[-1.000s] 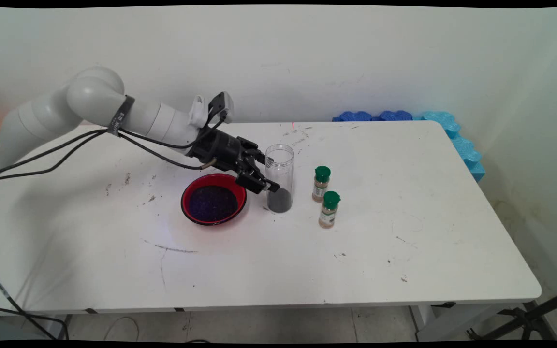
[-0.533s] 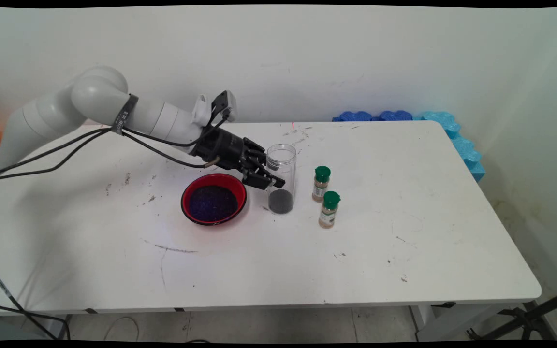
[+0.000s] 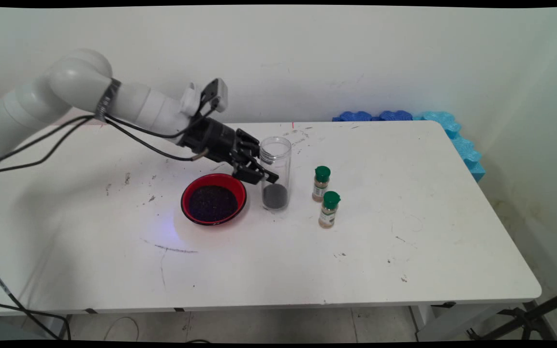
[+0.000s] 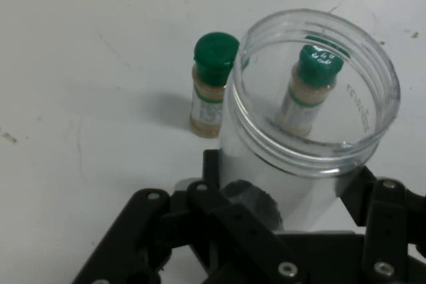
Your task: Pour the black seasoning powder in the red bowl
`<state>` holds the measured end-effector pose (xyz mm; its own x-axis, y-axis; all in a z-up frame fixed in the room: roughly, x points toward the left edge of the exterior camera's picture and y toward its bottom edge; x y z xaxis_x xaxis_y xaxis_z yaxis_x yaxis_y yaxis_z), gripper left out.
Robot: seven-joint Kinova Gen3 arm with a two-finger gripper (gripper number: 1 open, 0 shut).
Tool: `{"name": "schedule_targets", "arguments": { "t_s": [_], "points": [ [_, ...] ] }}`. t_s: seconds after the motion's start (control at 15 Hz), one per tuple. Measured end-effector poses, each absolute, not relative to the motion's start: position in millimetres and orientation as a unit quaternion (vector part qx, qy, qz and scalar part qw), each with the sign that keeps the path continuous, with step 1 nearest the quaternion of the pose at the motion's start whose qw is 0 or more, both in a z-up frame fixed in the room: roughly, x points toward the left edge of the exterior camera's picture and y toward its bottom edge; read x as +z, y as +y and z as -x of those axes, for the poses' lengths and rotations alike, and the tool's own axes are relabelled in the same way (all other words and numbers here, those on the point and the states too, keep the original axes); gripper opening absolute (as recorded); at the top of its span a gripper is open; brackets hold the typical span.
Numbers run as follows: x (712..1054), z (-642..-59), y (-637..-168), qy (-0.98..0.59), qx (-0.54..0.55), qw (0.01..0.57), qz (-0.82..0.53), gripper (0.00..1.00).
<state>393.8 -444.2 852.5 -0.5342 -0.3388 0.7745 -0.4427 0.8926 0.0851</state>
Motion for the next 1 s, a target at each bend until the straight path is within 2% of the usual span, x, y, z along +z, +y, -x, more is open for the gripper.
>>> {"name": "schedule_targets", "arguments": {
  "t_s": [0.47,1.0],
  "points": [
    [911.4,-411.1,-416.7,-0.870,0.071,0.428,-0.233,0.00],
    [962.6,-439.5,-387.6,-0.880,0.068,0.408,-0.234,0.00]
  ]
}}
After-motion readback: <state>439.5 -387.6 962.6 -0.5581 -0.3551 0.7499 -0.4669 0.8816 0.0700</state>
